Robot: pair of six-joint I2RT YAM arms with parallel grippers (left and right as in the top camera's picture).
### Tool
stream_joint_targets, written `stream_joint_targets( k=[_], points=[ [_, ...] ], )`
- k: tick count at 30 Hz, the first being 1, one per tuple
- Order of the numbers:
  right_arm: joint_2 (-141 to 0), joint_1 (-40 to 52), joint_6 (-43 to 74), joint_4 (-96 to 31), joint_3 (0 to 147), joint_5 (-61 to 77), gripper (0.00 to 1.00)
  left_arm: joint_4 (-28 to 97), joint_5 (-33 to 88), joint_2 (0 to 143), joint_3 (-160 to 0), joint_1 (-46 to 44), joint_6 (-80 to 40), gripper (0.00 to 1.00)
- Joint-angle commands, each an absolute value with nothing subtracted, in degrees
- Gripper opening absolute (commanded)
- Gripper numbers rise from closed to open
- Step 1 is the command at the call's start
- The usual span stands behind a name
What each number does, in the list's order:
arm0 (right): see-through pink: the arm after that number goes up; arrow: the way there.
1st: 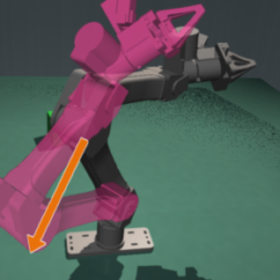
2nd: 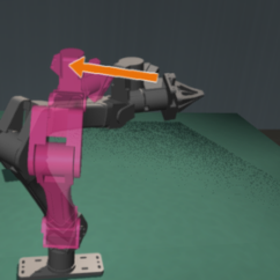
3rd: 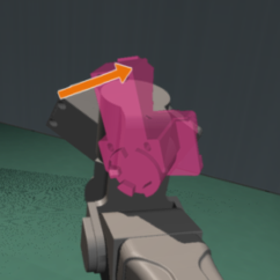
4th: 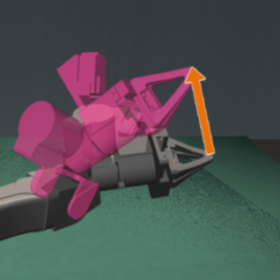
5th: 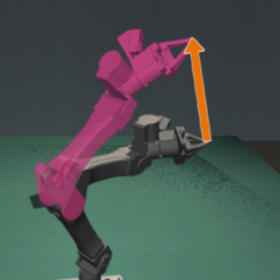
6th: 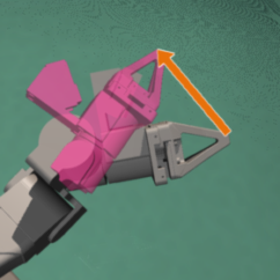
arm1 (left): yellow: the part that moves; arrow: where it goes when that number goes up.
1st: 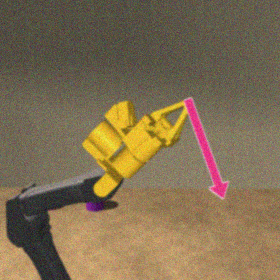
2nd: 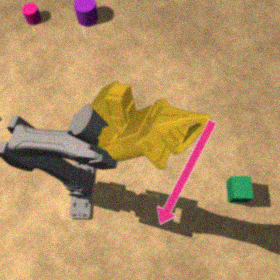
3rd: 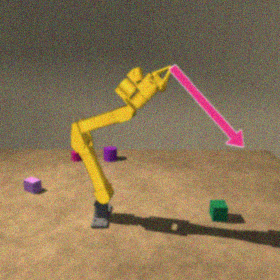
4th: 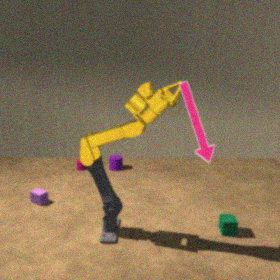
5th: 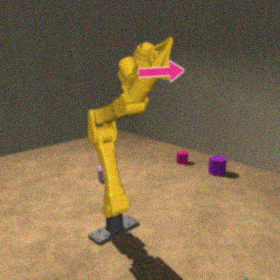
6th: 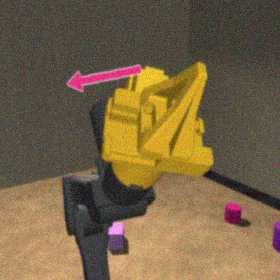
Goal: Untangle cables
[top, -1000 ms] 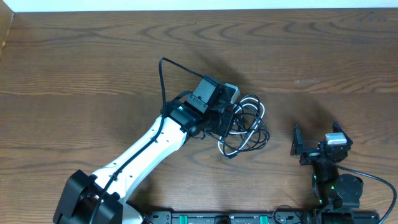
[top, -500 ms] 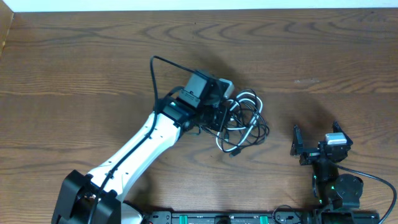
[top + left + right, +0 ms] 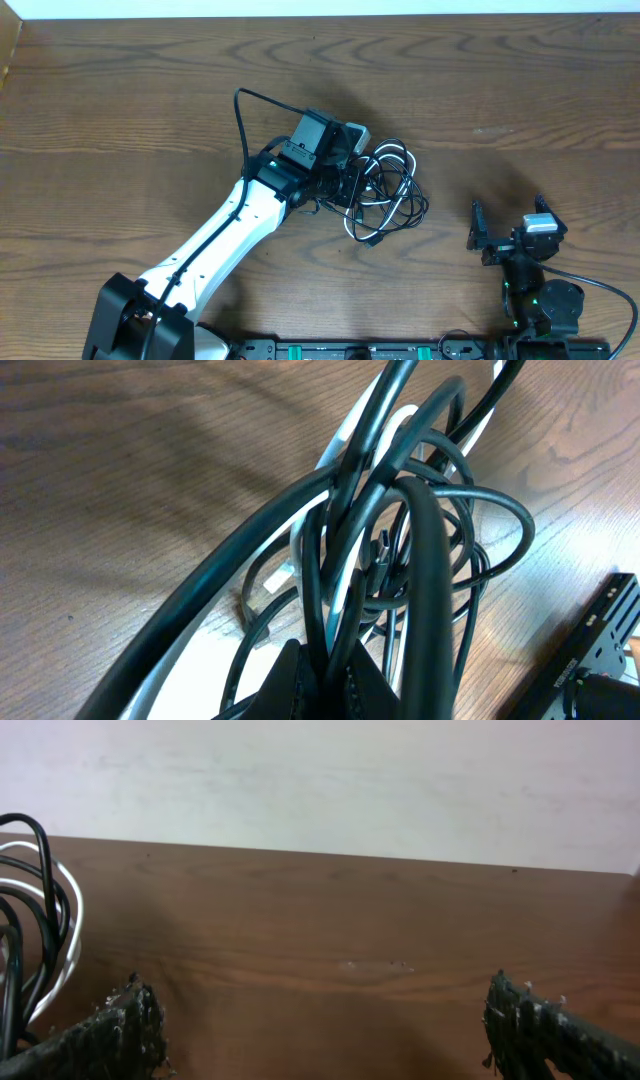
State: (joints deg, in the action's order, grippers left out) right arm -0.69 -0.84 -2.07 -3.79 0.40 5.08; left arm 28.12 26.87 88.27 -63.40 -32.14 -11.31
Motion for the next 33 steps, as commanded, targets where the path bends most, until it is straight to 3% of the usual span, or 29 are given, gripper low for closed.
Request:
stream_joint_targets(
  k=[1, 20, 33],
  points=[
    [-0.32, -1.08, -1.52, -4.03, 0.32, 4.62, 0.99, 27.97, 27.88, 86.78, -64.12, -32.03, -13.04, 0.07],
    [-0.32, -1.08, -1.52, -4.03, 0.32, 4.62, 0.99, 28.95, 27.75, 86.70, -66.35, -31.51, -15.29, 0.08],
    [-0.32, -1.10, -1.52, -4.03, 0.32, 4.62, 0.99, 39.48, 13.80, 86.80, -65.47, -31.57, -15.29, 0.08]
  ],
)
